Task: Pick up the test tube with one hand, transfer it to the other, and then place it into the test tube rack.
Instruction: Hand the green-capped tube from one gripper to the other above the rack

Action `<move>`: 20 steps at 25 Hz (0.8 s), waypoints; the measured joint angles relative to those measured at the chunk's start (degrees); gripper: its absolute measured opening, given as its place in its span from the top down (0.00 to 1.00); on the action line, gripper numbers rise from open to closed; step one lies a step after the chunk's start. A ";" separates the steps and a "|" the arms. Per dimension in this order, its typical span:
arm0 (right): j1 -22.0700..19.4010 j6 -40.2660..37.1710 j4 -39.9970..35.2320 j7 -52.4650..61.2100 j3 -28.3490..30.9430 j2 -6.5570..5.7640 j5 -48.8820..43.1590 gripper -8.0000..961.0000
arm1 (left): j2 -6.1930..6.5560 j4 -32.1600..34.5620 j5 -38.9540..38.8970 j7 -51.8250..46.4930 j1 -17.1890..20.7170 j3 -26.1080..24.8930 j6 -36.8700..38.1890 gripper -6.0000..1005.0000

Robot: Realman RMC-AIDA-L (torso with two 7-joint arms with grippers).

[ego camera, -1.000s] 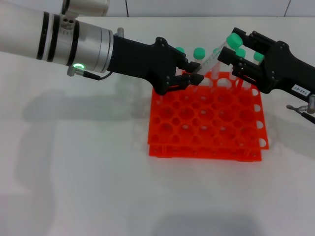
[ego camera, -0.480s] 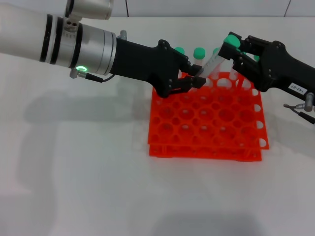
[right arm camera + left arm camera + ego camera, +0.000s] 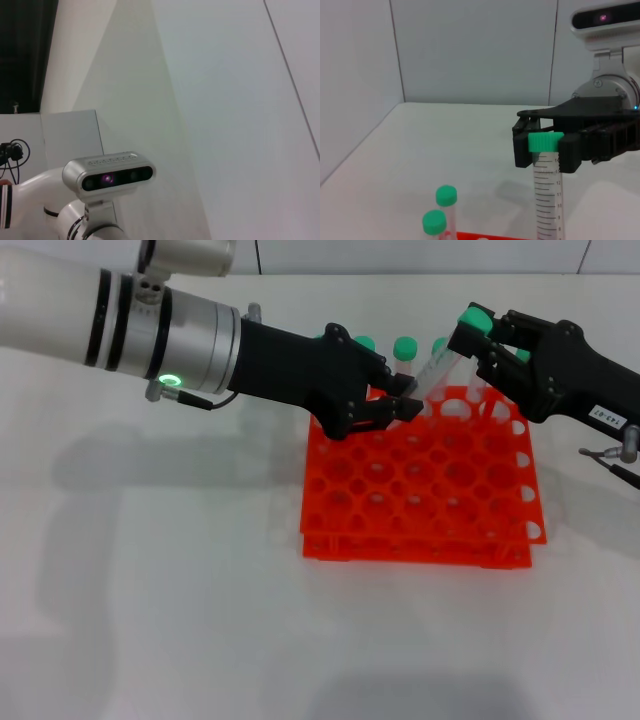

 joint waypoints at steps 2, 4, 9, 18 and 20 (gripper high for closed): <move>0.03 0.06 -0.02 0.00 0.01 -0.04 0.01 0.74 | -0.03 0.22 -0.07 -1.11 0.00 0.30 -0.16 0.80; 0.04 0.11 -0.04 0.00 -0.01 -0.12 0.05 0.74 | -0.08 0.50 -0.19 -2.84 0.00 0.49 -0.32 0.80; 0.04 0.33 -0.04 0.00 -0.29 -0.16 0.08 0.74 | -0.16 2.87 -0.36 -7.11 0.53 0.73 -0.20 0.68; -0.40 0.73 -0.54 0.58 -0.30 -0.20 0.08 0.74 | -0.27 14.53 -0.07 -15.94 6.51 4.48 0.16 0.47; -0.43 0.74 -0.56 0.58 -0.30 -0.21 0.08 0.74 | -0.26 18.03 0.48 -18.76 8.26 5.88 0.18 0.43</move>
